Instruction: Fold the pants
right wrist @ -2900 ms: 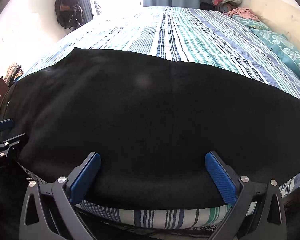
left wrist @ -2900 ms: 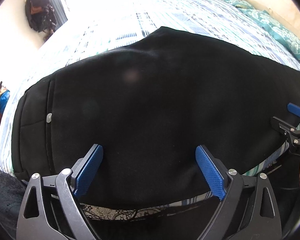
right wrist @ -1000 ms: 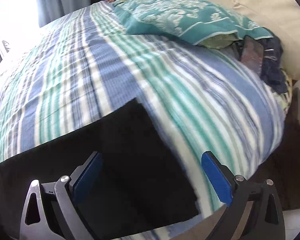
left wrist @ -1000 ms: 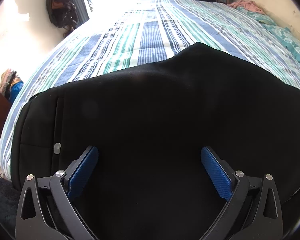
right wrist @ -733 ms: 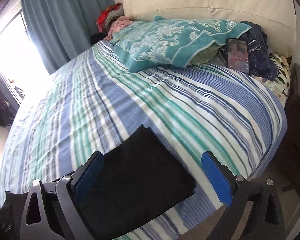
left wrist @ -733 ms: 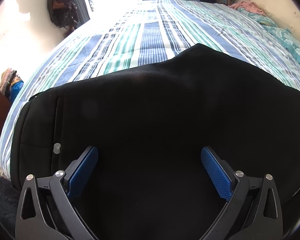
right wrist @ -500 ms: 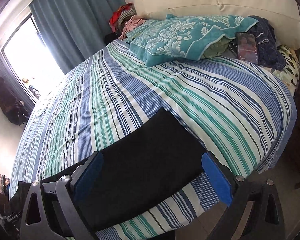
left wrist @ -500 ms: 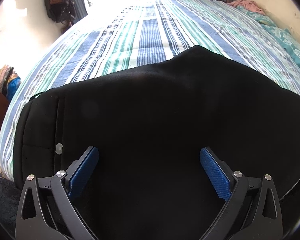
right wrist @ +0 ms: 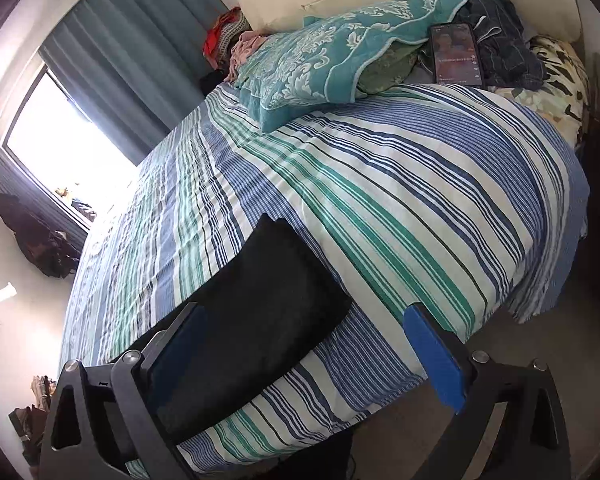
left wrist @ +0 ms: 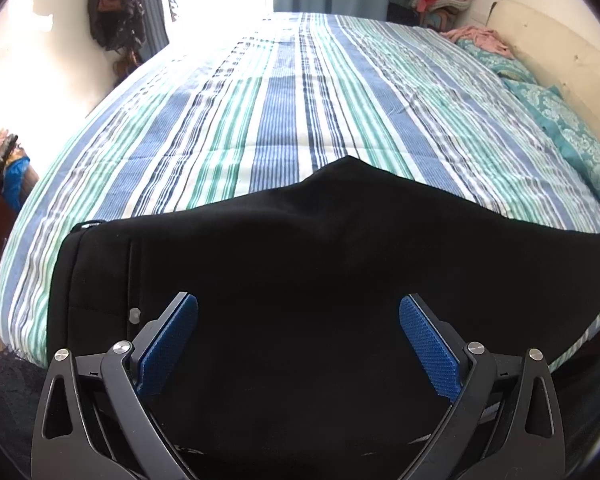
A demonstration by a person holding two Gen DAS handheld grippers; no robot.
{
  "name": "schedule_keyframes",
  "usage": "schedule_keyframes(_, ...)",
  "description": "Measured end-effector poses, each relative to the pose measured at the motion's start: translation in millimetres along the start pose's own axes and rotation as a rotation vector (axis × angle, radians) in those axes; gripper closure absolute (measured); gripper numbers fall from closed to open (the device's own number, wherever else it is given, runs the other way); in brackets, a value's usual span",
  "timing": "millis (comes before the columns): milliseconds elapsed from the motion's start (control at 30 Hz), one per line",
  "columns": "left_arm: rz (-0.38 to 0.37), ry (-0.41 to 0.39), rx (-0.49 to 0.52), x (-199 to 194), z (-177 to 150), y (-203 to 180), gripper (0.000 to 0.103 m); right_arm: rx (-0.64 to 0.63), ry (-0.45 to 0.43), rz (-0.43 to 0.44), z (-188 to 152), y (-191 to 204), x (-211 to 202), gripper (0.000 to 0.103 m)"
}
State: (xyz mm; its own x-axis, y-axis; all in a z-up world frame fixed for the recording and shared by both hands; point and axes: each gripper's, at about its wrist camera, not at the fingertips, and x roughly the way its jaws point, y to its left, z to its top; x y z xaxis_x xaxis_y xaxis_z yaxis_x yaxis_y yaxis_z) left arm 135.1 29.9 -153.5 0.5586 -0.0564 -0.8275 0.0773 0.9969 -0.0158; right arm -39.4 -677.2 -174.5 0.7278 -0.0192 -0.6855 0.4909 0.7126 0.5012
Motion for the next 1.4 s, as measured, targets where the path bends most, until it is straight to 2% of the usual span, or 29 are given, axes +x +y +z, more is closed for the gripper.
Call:
schedule_keyframes(67,-0.003,0.005,-0.006,0,3,-4,0.002,0.017,0.015,0.036,18,-5,7,0.005)
schedule_keyframes(200,0.011,0.019,-0.015,6,0,-12,0.002,0.133,0.069,0.120,42,-22,33,0.006)
schedule_keyframes(367,0.029,0.049,0.002,12,-9,-17,0.002,0.187,0.154,0.172,35,-33,73,0.023)
schedule_keyframes(433,0.037,0.058,0.009,14,-11,-18,0.002,0.169,0.168,0.205,31,-33,81,0.025)
schedule_keyframes(533,0.034,0.077,-0.005,20,-12,-19,0.002,0.163,0.221,0.313,30,-33,91,0.030)
schedule_keyframes(800,0.027,0.099,0.030,29,-17,-36,0.002,0.006,0.358,0.344,28,-1,113,0.030)
schedule_keyframes(900,0.027,0.101,0.044,29,-19,-39,0.002,-0.081,0.413,0.320,21,21,125,0.043)
schedule_keyframes(933,0.028,0.101,0.046,28,-20,-39,0.002,-0.105,0.428,0.287,19,26,130,0.053)
schedule_keyframes(967,0.028,0.100,0.044,28,-19,-38,0.002,-0.112,0.433,0.252,18,29,134,0.067)
schedule_keyframes(1067,0.023,0.095,0.022,25,-18,-32,0.002,-0.073,0.436,0.204,19,30,138,0.077)
schedule_keyframes(1167,0.017,0.086,-0.006,22,-18,-24,0.002,-0.085,0.428,0.196,16,43,134,0.086)
schedule_keyframes(1300,-0.004,0.085,-0.049,23,-22,-12,0.002,-0.052,0.380,0.284,5,68,116,0.087)
schedule_keyframes(1400,-0.027,0.088,-0.077,24,-25,-3,0.002,0.012,0.341,0.393,-9,92,99,0.087)
